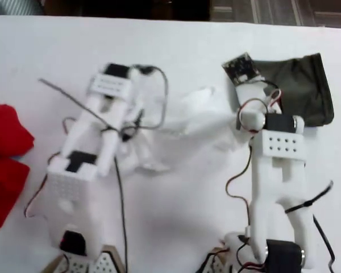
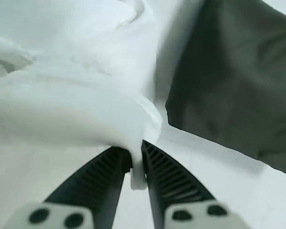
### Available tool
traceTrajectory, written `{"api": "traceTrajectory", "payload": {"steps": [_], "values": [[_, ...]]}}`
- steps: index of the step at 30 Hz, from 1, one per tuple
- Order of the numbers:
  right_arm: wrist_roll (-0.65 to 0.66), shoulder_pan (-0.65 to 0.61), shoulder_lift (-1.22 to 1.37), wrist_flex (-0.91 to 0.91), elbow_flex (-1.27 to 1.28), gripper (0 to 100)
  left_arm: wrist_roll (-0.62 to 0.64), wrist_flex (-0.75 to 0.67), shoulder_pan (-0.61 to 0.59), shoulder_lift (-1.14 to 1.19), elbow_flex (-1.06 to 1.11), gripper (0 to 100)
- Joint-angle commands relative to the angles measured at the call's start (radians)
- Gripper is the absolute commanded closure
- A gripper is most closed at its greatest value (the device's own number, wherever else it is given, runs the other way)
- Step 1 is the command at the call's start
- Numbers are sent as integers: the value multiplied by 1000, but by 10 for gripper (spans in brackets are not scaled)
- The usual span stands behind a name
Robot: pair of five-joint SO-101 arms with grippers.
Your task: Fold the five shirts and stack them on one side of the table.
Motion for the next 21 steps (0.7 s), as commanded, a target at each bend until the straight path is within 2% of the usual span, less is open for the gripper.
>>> {"api": "traceTrajectory", "payload": {"steps": [1, 5, 8, 15, 19, 21], "values": [[-6, -25, -1, -99, 89, 978, -52, 17, -95, -11, -101, 974], [-2, -85, -8, -170, 210, 978, -61, 61, -167, -11, -202, 974], [-3, -84, -8, -193, 229, 978, -61, 64, -239, -11, -240, 974], [0, -62, -10, -199, 199, 978, -63, -14, -422, -5, -246, 974], [-6, -82, -10, -196, 164, 978, -68, -51, -473, 0, -243, 972], [-6, -104, -8, -194, 167, 978, -118, -40, -480, 0, -237, 960]]}}
